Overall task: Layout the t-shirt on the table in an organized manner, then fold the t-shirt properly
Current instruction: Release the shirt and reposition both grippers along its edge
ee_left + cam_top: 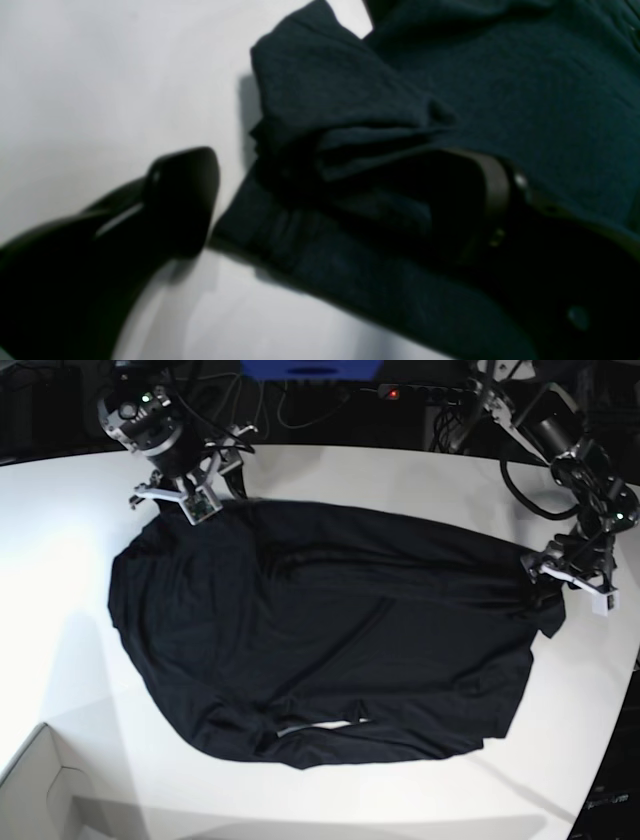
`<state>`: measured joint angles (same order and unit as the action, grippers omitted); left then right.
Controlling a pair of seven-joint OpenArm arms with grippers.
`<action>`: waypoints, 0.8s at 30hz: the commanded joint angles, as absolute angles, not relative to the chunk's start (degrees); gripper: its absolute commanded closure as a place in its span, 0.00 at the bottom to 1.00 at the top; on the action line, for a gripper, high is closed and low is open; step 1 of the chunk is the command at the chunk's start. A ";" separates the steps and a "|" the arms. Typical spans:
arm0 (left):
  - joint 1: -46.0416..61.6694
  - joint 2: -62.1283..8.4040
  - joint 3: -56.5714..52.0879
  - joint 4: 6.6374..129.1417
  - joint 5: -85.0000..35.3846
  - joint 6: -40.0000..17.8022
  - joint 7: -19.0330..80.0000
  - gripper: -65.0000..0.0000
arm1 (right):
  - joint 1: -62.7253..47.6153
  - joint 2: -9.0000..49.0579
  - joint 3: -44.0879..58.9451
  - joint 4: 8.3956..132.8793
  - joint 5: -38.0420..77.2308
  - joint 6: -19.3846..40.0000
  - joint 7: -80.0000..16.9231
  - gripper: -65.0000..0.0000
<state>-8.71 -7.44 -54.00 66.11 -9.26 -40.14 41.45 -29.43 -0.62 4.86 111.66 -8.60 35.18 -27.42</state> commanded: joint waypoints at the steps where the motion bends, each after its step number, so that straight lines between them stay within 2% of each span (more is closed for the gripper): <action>1: -8.48 -7.25 -53.85 66.15 -8.13 -40.00 44.18 0.07 | -29.49 -0.40 4.97 112.66 -7.87 35.03 -26.07 0.49; 6: -8.40 -7.08 -53.85 66.15 -8.22 -40.00 44.18 0.39 | -29.23 -0.40 4.97 112.31 -7.87 35.03 -26.07 0.49; 13: -8.40 -7.43 -51.74 63.52 -8.48 -40.00 44.18 0.96 | -27.82 -0.31 4.97 112.04 -7.87 35.03 -26.42 0.49; 14: -8.48 -7.52 -51.74 62.73 -8.22 -40.00 44.18 1.00 | -27.82 -0.31 4.97 111.52 -7.87 35.03 -26.24 0.49; 24: -7.52 -11.47 -52.18 61.93 -8.66 -40.00 44.70 1.00 | -27.56 -0.22 7.69 109.93 -7.87 35.03 -26.15 0.49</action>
<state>-7.81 -10.66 -52.03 61.84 -12.03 -41.23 42.13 -27.53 -0.16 7.66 108.90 -8.58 35.18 -27.29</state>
